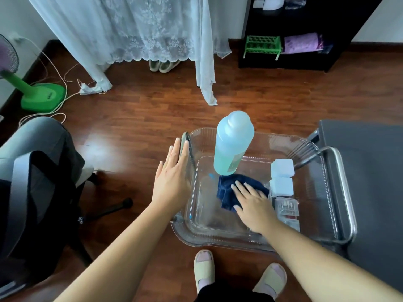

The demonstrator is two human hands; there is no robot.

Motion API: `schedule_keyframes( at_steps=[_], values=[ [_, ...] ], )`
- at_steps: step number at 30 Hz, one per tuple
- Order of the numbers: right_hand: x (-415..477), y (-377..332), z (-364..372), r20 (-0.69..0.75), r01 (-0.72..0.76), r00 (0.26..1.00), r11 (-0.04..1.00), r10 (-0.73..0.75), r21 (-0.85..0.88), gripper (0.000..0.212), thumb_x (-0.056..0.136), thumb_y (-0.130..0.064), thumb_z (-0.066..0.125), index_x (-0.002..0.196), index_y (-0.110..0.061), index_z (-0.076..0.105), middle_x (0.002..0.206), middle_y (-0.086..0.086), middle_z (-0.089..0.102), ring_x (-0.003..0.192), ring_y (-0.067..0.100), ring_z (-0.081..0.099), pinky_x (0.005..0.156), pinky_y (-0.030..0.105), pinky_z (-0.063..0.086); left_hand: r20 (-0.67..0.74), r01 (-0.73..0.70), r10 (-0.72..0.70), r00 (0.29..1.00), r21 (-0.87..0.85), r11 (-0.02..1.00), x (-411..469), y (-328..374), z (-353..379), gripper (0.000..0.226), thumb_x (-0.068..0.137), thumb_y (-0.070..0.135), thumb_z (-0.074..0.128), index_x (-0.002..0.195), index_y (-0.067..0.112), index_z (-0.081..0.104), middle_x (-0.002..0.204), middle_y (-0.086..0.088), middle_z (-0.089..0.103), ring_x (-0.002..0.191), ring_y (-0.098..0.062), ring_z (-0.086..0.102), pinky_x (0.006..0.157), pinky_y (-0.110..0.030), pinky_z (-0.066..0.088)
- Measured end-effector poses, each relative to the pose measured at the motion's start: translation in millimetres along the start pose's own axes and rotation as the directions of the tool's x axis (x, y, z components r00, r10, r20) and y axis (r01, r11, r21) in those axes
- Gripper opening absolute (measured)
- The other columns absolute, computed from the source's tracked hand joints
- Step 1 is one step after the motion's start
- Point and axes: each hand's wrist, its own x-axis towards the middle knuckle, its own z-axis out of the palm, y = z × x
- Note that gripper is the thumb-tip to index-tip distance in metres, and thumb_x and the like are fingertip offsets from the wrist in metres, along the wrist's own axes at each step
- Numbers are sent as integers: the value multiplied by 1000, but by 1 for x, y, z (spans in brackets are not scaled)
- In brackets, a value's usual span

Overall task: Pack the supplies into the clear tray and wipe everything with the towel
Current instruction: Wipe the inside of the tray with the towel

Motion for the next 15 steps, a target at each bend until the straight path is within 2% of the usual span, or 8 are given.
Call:
schedule_keyframes(
  at_steps=[4,6,8,10,12,15],
  values=[
    [15,8,-1,56,5,998,1000,-5,2,63,97,-47,29,150,-33,-2,160,-12,-4,148,19,-3,118,44,-1,-6,15,-15,1000,-10,1000,1,-4,1,87,83,-3,38,151,33,-2,160,10,-8,148,-15,-2,119,-47,12],
    [8,7,4,105,97,990,995,-97,7,63,98,-46,31,149,-35,-3,160,-12,-5,148,21,-4,118,44,-1,-1,23,-23,1000,-51,998,2,-3,1,86,83,-4,37,151,34,-1,160,11,-7,148,-15,-2,119,-48,11],
    [-7,0,10,159,250,956,968,-246,-6,64,97,-44,36,149,-38,-2,160,-12,-2,148,22,-3,118,44,1,-3,37,-38,999,-130,991,2,-1,0,85,84,-5,35,151,34,1,161,10,-2,148,-15,-2,119,-50,11],
    [-18,-8,13,173,358,920,934,-351,-11,65,95,-44,40,149,-38,4,160,-11,3,148,23,2,118,46,9,-15,50,-54,998,-206,977,3,0,-1,85,83,-7,34,152,31,3,161,10,3,148,-15,-1,118,-51,13],
    [-16,-17,12,147,413,904,909,-401,-58,66,94,-45,42,150,-35,8,160,-7,8,147,25,9,116,46,16,-20,52,-58,998,-239,970,3,-1,-3,84,83,-9,33,152,30,4,161,10,5,148,-15,-2,118,-51,15],
    [7,-39,12,72,399,917,907,-392,-136,69,97,-41,36,151,-19,-1,161,3,1,148,23,0,119,40,2,-5,35,-38,999,-253,967,1,-2,-2,79,88,-6,32,151,30,2,160,10,2,147,-13,-4,118,-50,12]
  ],
)
